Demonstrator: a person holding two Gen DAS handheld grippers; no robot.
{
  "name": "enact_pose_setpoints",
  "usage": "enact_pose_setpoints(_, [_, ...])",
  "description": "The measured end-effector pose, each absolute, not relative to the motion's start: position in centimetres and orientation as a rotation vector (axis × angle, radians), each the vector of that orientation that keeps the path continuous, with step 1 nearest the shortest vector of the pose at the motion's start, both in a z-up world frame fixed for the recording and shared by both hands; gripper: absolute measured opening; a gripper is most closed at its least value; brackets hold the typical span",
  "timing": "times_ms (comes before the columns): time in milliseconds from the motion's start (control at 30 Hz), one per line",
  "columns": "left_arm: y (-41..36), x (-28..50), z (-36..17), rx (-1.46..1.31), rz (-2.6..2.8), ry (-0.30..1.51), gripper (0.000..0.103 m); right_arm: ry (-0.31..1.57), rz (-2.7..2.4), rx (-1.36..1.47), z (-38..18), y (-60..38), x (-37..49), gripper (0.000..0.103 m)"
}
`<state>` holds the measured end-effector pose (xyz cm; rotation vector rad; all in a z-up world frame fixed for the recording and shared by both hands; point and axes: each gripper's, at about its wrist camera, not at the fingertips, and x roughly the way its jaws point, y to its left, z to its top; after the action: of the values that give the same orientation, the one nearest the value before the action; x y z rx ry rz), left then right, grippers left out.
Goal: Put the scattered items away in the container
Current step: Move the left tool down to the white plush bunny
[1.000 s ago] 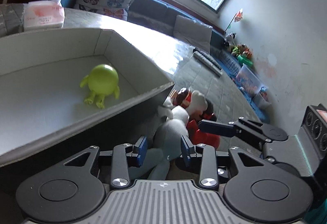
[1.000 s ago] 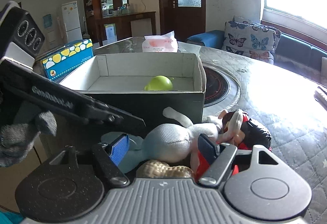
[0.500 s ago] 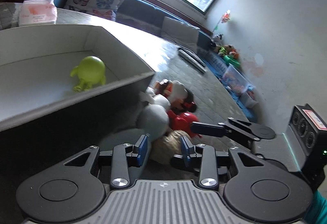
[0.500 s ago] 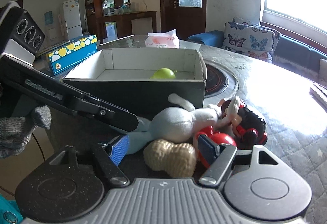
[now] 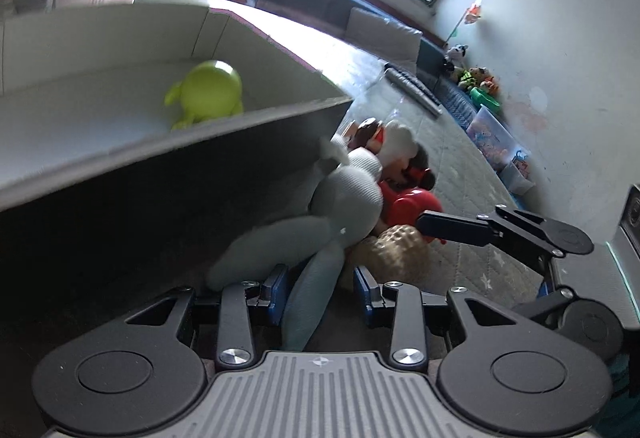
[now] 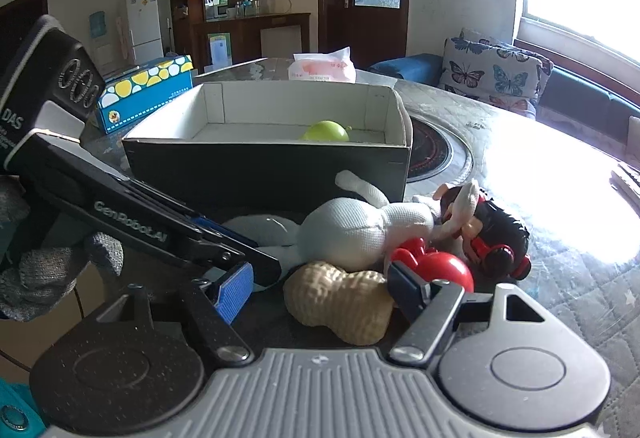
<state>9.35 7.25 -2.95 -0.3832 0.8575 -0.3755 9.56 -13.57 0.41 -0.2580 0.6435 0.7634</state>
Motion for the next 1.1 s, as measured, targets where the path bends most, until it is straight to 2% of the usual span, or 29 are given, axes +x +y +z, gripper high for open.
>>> enact_pose_setpoints(67, [7.5, 9.3, -3.1, -0.394, -0.376, 0.845, 0.024, 0.641, 0.763, -0.258, 0.4, -13.6, 9.5, 0.076])
enact_pose_setpoints(167, [7.9, 8.8, -2.9, -0.375, -0.377, 0.830, 0.014, 0.638, 0.765, -0.260, 0.5, -13.5, 9.6, 0.076])
enact_pose_setpoints(300, [9.0, 7.7, -2.3, -0.350, -0.354, 0.818, 0.008, 0.633, 0.772, -0.262, 0.6, -13.3, 9.8, 0.076])
enact_pose_setpoints(800, [10.0, 4.7, -1.1, -0.196, -0.311, 0.789, 0.010, 0.635, 0.816, -0.274, 0.1, -11.2, 11.1, 0.076])
enact_pose_setpoints(867, [9.8, 4.7, -0.5, -0.176, -0.311, 0.752, 0.019, 0.629, 0.813, -0.271, 0.2, -11.1, 11.3, 0.076])
enact_pose_setpoints(933, [9.7, 4.9, 0.1, -0.181, -0.323, 0.712, 0.024, 0.626, 0.808, -0.251, 0.3, -11.3, 11.4, 0.076])
enact_pose_setpoints(1100, [8.9, 6.9, -0.1, -0.184, -0.349, 0.699, 0.028, 0.633, 0.800, -0.288, 0.2, -11.7, 10.6, 0.076])
